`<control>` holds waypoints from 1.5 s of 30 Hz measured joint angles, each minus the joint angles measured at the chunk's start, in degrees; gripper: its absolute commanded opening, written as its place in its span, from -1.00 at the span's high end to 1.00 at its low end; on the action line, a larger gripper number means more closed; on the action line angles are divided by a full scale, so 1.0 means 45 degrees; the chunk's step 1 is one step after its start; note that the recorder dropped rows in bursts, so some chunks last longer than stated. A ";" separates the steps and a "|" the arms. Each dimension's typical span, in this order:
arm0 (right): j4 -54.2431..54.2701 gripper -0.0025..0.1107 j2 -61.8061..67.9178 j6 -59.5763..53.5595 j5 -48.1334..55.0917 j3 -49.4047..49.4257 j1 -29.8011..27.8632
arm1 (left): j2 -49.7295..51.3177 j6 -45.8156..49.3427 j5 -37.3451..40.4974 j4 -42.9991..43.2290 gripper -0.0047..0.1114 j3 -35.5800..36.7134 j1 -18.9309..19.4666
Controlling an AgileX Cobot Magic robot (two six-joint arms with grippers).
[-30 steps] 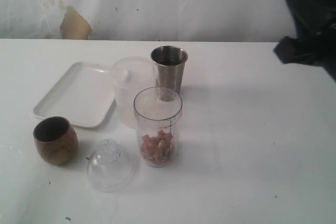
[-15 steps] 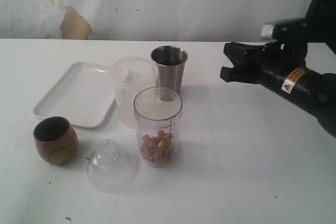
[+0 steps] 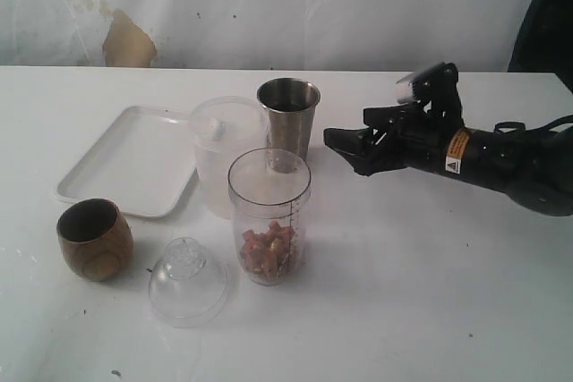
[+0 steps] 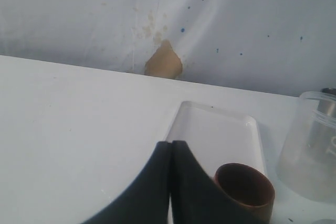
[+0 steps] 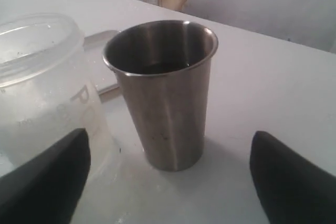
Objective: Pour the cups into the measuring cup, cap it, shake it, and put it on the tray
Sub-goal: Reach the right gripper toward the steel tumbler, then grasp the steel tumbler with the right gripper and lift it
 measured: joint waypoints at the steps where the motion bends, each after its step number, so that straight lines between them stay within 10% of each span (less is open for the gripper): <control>1: 0.0000 -0.42 0.0200 0.0000 -0.0104 -0.0129 0.0000 | 0.0000 0.0000 0.0000 0.0000 0.92 0.0000 0.0000; 40: 0.1835 -0.51 0.5564 -0.0862 -0.1076 -0.6136 0.1797 | 0.0000 0.0000 0.0000 0.0000 0.92 0.0000 0.0000; 45: 0.1996 0.01 0.5848 -0.0756 -0.0941 -0.6740 0.2044 | 0.0000 0.0000 0.0000 0.0000 0.92 0.0000 0.0000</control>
